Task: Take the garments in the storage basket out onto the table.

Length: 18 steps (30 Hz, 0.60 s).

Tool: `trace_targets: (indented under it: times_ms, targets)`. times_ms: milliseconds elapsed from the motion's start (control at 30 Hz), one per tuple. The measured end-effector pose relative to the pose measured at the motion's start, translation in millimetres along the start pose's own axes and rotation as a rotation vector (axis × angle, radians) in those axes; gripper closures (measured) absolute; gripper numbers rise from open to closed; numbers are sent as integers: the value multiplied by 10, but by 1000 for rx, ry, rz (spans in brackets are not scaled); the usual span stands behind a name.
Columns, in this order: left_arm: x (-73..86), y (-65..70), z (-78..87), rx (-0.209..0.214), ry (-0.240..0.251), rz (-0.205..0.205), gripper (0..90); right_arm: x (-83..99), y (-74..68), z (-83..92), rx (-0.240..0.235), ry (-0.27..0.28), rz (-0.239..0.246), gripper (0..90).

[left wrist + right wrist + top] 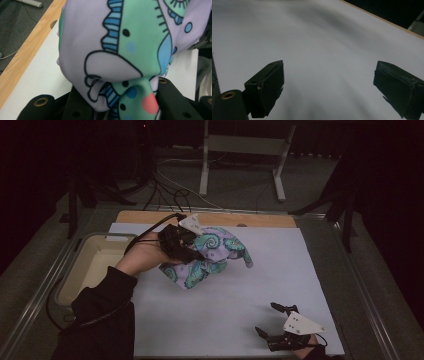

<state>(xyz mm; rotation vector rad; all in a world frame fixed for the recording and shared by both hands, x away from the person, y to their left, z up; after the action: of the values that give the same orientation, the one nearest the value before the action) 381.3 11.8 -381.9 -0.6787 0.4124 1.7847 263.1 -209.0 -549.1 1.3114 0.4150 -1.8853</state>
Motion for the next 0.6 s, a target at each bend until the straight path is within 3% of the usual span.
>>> trace_targets:
  times_ms: [367,600]
  targets:
    - [-151,-12,-216,-37,9,49,681,-1,25,-1,16,3,-7,100]
    - [-157,-58,-360,-47,23,122,680,5,41,-3,19,0,-18,100]
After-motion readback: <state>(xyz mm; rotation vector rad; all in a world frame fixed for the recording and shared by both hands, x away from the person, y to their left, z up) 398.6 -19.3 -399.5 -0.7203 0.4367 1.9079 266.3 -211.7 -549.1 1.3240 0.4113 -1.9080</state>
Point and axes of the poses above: each handheld gripper's, and its own axes: z roughly backward along the jaws, x roughly out of its underside, y roughly to its right, the point moved 10 cm from there along -z, roughly forward along the jaws, and after that the axes turned 2 degrees about x, right-handed, at the moved point
